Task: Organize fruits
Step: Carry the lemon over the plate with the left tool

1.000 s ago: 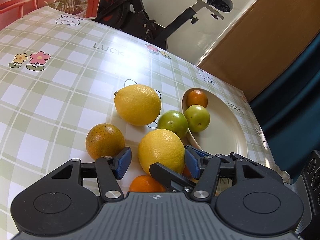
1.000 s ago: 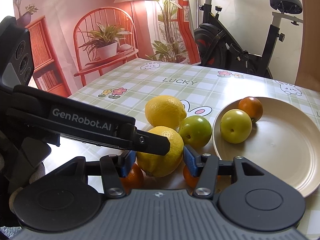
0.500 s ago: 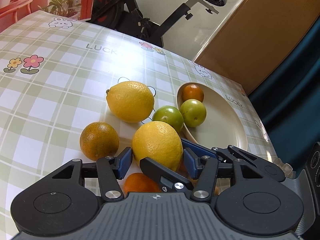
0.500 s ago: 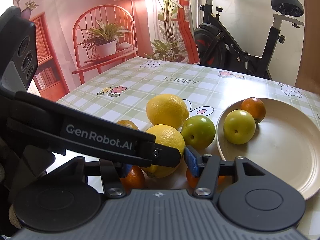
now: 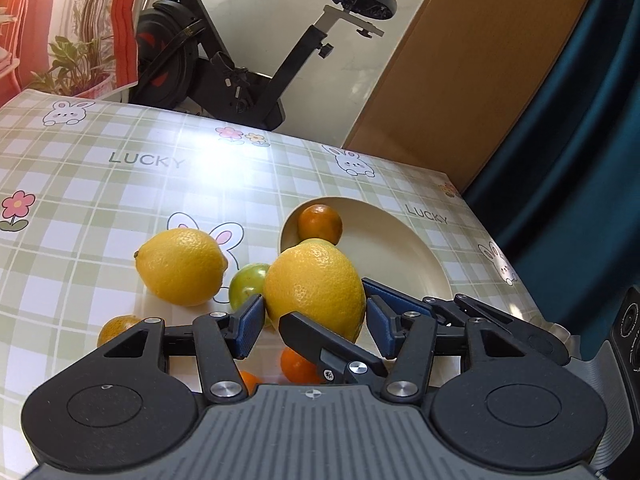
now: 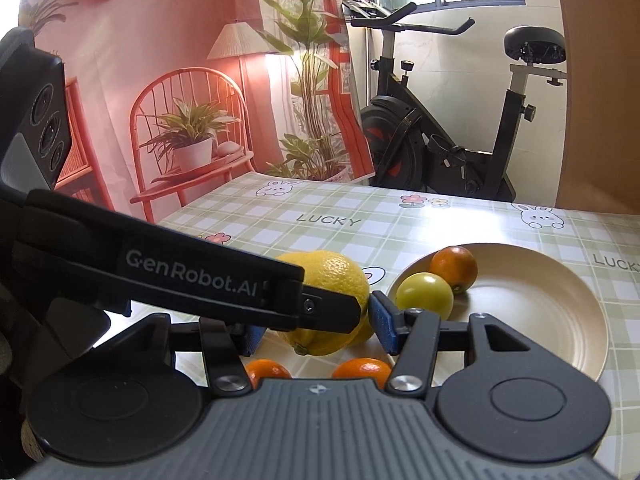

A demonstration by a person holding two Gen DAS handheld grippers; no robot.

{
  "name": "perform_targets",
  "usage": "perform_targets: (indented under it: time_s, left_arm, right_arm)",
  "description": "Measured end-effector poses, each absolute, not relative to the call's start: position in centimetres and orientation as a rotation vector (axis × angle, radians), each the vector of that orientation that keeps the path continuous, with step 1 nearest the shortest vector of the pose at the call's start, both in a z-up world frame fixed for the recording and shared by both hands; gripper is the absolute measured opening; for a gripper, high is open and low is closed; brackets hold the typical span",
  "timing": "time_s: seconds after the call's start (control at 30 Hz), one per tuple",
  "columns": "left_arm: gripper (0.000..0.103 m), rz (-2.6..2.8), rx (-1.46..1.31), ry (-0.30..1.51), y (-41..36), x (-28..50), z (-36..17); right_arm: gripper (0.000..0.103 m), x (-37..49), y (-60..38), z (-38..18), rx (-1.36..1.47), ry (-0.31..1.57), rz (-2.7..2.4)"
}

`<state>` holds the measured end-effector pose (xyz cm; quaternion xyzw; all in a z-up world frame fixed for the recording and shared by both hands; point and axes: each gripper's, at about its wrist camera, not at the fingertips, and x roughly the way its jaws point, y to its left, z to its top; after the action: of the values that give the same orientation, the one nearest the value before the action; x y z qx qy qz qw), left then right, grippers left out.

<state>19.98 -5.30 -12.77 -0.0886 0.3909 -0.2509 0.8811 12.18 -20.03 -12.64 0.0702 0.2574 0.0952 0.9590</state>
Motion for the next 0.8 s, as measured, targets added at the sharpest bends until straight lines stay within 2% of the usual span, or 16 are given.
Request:
perform_targets:
  time_s: [0.53, 0.67, 0.8]
  left_arm:
    - [0.058, -0.561, -0.126, 0.890, -9.7, 22.7, -15.5]
    - [0.053, -0.537, -0.175, 0.894, -9.0, 23.9, -15.4]
    - [0.052, -0.518, -0.202, 0.883, -8.5, 24.7, -15.3]
  right_arm:
    - [0.056, 12.4, -25.6, -14.5, 0.256, 0.587, 0.104]
    - [0.056, 13.3, -26.0, -15.2, 0.261, 0.605, 0.111]
    - [0.056, 14.4, -26.2, -15.6, 0.274, 0.609, 0.113]
